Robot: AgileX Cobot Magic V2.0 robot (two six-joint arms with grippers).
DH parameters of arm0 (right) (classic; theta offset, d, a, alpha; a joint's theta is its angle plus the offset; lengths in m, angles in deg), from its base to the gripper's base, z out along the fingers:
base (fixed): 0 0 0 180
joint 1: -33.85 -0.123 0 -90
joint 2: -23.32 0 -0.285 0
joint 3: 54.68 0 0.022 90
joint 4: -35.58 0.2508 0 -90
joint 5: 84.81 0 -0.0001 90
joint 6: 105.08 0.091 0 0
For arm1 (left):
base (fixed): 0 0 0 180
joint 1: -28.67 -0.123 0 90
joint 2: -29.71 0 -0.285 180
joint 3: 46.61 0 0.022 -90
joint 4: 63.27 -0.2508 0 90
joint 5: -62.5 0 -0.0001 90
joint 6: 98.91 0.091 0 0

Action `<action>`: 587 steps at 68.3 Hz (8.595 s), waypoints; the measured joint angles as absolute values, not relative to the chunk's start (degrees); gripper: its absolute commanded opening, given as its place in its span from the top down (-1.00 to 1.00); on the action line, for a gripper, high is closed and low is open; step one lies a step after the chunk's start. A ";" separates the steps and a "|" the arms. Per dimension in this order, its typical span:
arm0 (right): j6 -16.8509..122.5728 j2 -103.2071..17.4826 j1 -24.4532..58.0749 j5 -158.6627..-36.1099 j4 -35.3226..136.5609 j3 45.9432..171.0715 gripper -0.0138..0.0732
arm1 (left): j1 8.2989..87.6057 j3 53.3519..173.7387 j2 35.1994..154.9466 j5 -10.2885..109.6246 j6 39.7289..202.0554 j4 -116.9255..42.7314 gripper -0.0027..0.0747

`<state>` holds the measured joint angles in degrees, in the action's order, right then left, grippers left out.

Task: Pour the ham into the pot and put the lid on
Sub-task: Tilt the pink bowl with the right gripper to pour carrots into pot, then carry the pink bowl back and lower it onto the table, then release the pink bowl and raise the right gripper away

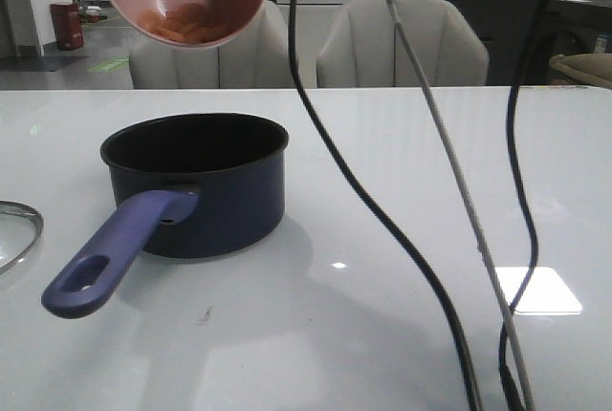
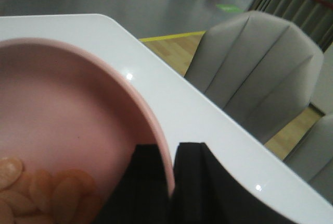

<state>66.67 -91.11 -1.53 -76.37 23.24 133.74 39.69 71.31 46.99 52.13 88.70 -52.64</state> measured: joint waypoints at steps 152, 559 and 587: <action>28.96 -88.50 -2.14 -66.96 43.89 136.24 0.37 | 39.69 71.31 46.99 52.13 88.70 -52.64 -0.71; 64.51 7.45 23.15 -91.53 46.80 56.08 0.34 | 20.56 127.54 139.15 10.78 83.48 -55.36 -0.72; 64.51 7.45 23.15 -91.49 46.80 56.08 0.34 | 23.11 127.66 144.02 9.55 83.48 -56.03 -0.38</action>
